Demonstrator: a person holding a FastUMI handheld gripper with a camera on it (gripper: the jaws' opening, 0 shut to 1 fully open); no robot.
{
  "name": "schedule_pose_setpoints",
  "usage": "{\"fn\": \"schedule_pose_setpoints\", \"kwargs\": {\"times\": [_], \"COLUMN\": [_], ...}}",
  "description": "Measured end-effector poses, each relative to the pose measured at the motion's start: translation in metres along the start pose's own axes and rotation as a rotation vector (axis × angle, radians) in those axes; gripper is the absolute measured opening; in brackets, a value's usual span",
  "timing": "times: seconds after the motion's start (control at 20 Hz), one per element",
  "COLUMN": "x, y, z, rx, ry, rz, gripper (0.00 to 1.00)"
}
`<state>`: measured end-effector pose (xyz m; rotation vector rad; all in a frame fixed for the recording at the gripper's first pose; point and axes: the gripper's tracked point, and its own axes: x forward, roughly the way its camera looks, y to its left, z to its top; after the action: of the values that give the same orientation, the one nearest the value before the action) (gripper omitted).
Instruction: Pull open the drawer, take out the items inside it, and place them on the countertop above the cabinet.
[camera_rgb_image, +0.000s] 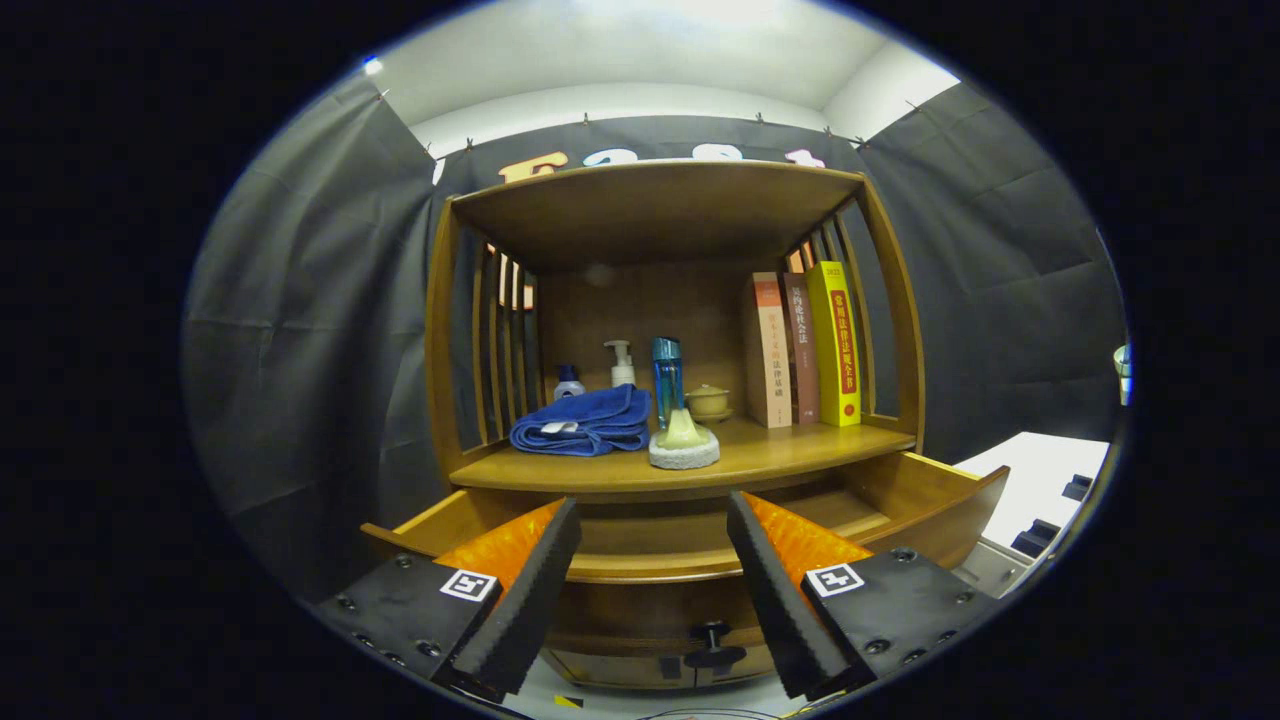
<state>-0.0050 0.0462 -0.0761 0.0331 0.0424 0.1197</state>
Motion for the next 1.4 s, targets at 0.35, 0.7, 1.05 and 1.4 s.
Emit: {"fn": "schedule_pose_setpoints", "kwargs": {"times": [0.35,0.7,1.05,1.4], "x": [-0.01,-0.033,-0.03,-0.025], "y": [0.012,0.017,0.012,0.014], "z": [-0.028,-0.045,-0.093,-0.088], "rx": [0.004,-0.024,-0.052,-0.059], "ry": [-0.008,-0.036,0.007,0.018], "rz": [0.026,0.033,0.011,0.011], "gripper": [0.97,0.96,0.97,0.97]}}
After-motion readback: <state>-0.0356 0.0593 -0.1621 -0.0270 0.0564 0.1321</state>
